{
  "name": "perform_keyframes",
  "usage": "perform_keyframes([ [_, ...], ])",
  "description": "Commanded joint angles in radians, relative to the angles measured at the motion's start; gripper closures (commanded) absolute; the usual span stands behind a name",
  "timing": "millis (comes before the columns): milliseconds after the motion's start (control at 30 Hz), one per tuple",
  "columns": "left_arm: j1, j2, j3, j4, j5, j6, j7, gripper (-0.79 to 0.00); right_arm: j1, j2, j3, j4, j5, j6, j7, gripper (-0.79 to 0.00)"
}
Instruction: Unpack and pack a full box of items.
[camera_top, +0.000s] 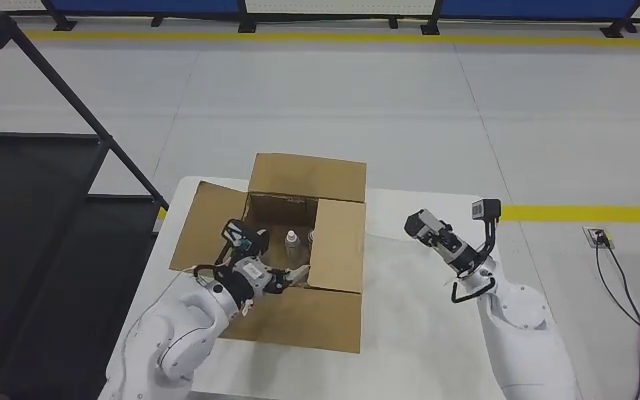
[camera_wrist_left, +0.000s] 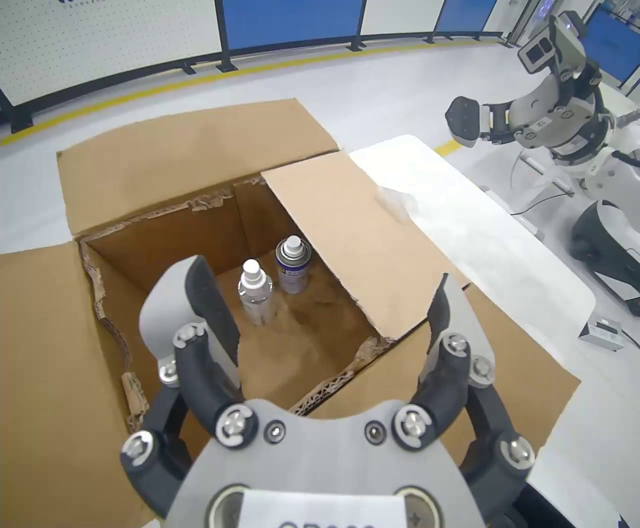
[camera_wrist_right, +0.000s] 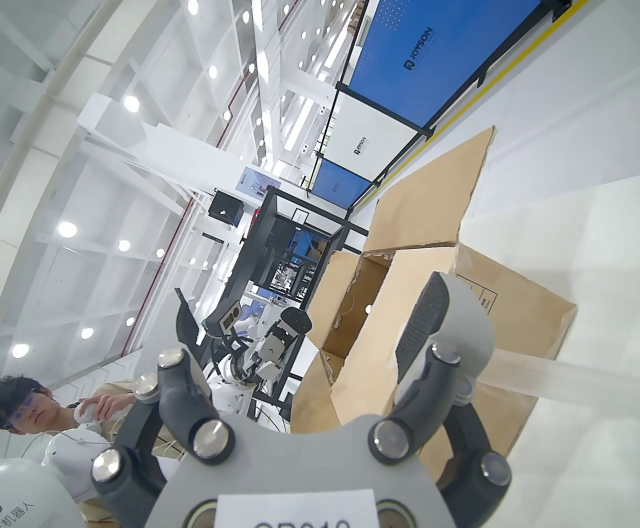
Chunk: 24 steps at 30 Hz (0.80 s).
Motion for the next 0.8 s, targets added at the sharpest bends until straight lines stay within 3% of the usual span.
perform_keyframes([
  [0,0.000,0.000,0.000,0.000,-0.001,0.000,-0.001,-0.785,0.000,0.000,0.000,0.000,0.000,0.000,0.000,-0.785],
  [200,0.001,-0.004,0.022,0.033,-0.030,0.020,-0.011,-0.785,-0.006,0.000,-0.002,-0.008,0.000,0.005,-0.012,-0.785],
  [333,-0.077,-0.016,0.066,0.132,-0.223,0.038,-0.111,-0.785,-0.029,0.009,0.003,-0.041,0.007,-0.026,0.006,-0.785],
  [500,-0.182,-0.030,0.120,0.268,-0.464,0.011,-0.233,-0.785,-0.069,0.035,0.062,-0.062,0.162,-0.106,0.193,-0.785],
  [600,-0.240,-0.038,0.145,0.354,-0.596,0.009,-0.292,-0.785,-0.076,0.050,0.097,-0.049,0.216,-0.111,0.246,-0.785],
  [767,-0.319,-0.051,0.195,0.476,-0.710,0.031,-0.367,-0.785,-0.069,0.065,0.114,-0.022,0.249,-0.113,0.279,-0.785],
])
